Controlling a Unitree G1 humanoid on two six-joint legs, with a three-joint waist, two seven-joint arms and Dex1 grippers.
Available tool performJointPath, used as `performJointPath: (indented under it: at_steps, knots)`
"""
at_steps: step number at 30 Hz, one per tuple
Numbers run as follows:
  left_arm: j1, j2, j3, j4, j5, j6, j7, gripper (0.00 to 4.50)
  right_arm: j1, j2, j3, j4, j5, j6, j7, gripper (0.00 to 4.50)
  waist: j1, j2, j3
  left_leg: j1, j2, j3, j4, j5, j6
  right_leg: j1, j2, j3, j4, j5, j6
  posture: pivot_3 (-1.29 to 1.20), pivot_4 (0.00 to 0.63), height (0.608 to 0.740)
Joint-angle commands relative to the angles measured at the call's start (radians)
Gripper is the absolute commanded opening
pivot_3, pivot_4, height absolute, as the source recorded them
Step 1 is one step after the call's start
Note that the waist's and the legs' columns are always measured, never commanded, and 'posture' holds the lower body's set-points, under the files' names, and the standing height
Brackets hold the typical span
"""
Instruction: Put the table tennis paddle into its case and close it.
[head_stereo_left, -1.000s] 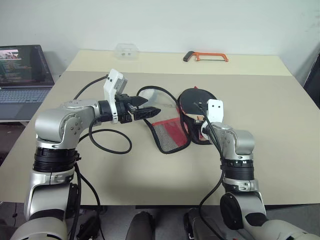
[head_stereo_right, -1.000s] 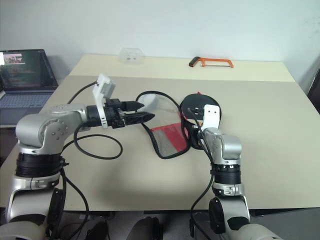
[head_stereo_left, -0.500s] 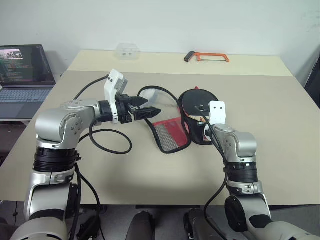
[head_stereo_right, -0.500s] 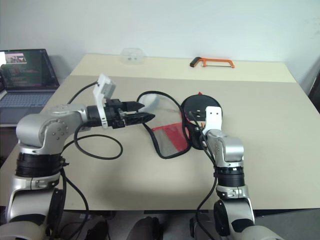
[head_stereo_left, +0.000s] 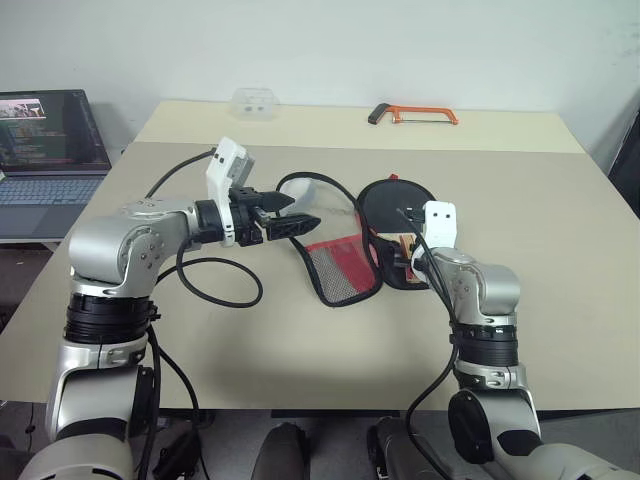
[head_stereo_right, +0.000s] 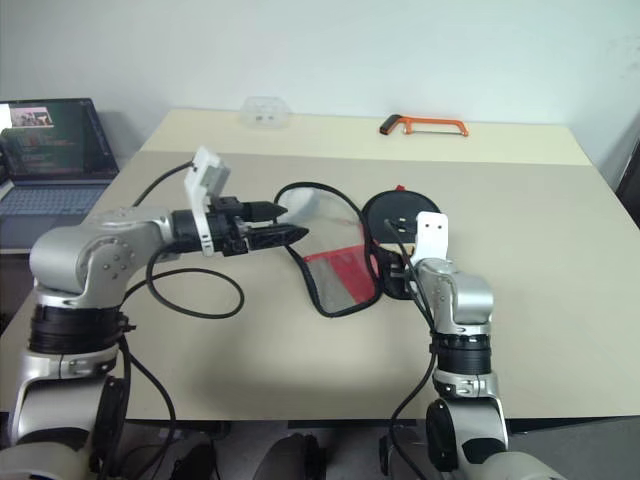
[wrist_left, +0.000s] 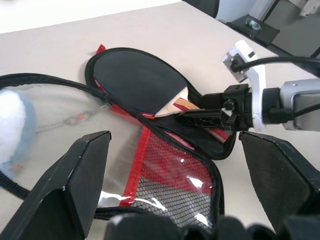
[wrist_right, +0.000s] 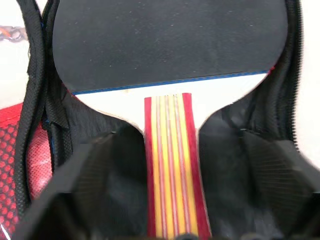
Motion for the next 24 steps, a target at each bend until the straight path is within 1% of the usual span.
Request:
performJointPath:
  at_steps: [1,2,4,6,7,8,12,14,16,17,20,24]
  knots:
    - [-0.008,0.067,0.004,0.06,0.065,-0.079,-0.03,4.5,-0.023,-0.032,-0.048,-0.156,0.041,0.115,0.029,4.46,0.0,0.0,0.0,0.0,0.0,0.0,0.0,0.0,0.0,0.0,0.0,0.0,0.0,0.0,0.0,0.0,0.15,0.74]
    - [-0.005,0.077,-0.001,0.069,0.076,-0.091,-0.037,4.5,-0.026,-0.036,-0.054,-0.179,0.047,0.139,0.035,4.46,0.0,0.0,0.0,0.0,0.0,0.0,0.0,0.0,0.0,0.0,0.0,0.0,0.0,0.0,0.0,0.0,0.15,0.74]
    - [0.019,0.114,-0.042,0.082,0.135,-0.14,-0.056,4.5,-0.048,-0.031,-0.13,-0.268,0.073,0.255,0.052,4.46,0.0,0.0,0.0,0.0,0.0,0.0,0.0,0.0,0.0,0.0,0.0,0.0,0.0,0.0,0.0,0.0,0.15,0.74]
    - [0.034,0.121,-0.046,0.087,0.144,-0.152,-0.072,4.5,-0.072,-0.051,-0.178,-0.36,0.089,0.365,0.081,4.46,0.001,0.0,0.0,0.0,0.001,0.0,0.0,0.0,0.0,0.0,0.0,0.0,0.0,0.0,0.0,0.0,0.15,0.74]
    - [0.036,0.118,-0.04,0.088,0.139,-0.15,-0.078,4.5,-0.078,-0.061,-0.185,-0.386,0.094,0.391,0.091,4.46,0.002,0.0,0.0,0.0,0.002,0.0,0.0,0.0,0.0,0.0,0.0,0.0,0.0,0.0,-0.001,0.0,0.15,0.74]
    - [0.038,0.115,-0.035,0.087,0.135,-0.148,-0.082,4.5,-0.077,-0.079,-0.186,-0.414,0.11,0.404,0.105,4.46,0.003,0.0,0.0,0.0,0.002,0.0,0.0,0.0,0.0,0.0,0.0,0.0,0.0,0.0,-0.001,0.0,0.15,0.74]
    - [0.063,0.108,-0.073,0.089,0.171,-0.171,-0.093,4.5,-0.03,-0.178,-0.133,-0.49,0.265,0.408,0.235,4.46,0.003,0.0,0.0,0.0,0.0,0.001,-0.001,0.0,0.0,0.0,0.0,0.0,0.0,-0.001,-0.001,0.0,0.15,0.74]
    - [0.053,0.075,-0.122,0.12,0.218,-0.203,-0.079,4.5,0.029,-0.227,-0.075,-0.535,0.374,0.408,0.339,4.46,0.003,0.0,0.0,0.0,-0.001,0.001,-0.001,0.0,0.0,0.0,0.0,0.0,0.0,-0.001,-0.001,0.0,0.15,0.74]
    - [0.03,0.04,-0.18,0.146,0.268,-0.24,-0.077,4.5,0.052,-0.171,-0.133,-0.532,0.478,0.408,0.398,4.46,0.004,0.0,0.0,0.0,-0.001,0.001,-0.001,0.0,0.0,0.001,0.0,-0.001,-0.001,-0.001,-0.002,0.0,0.15,0.74]
    - [0.021,0.027,-0.192,0.152,0.28,-0.25,-0.08,4.5,0.053,-0.172,-0.145,-0.529,0.478,0.408,0.397,4.46,0.004,0.0,0.0,0.0,-0.001,0.001,0.0,0.0,0.0,0.001,0.001,-0.001,0.0,-0.001,-0.002,0.0,0.15,0.74]
    - [-0.003,-0.017,-0.2,0.191,0.308,-0.271,-0.07,3.9,0.054,-0.209,-0.158,-0.505,0.424,0.408,0.355,4.5,0.004,-0.001,-0.001,0.0,-0.001,0.001,0.001,0.0,0.0,0.001,0.001,-0.001,0.001,-0.001,-0.002,0.0,0.15,0.74]
    - [-0.001,-0.064,-0.257,0.259,0.393,-0.348,-0.051,2.46,0.049,-0.227,-0.175,-0.511,0.431,0.408,0.349,4.5,0.004,-0.001,-0.001,0.0,-0.001,0.001,0.0,0.0,0.0,0.001,0.001,-0.001,0.001,-0.001,-0.002,0.0,0.15,0.74]
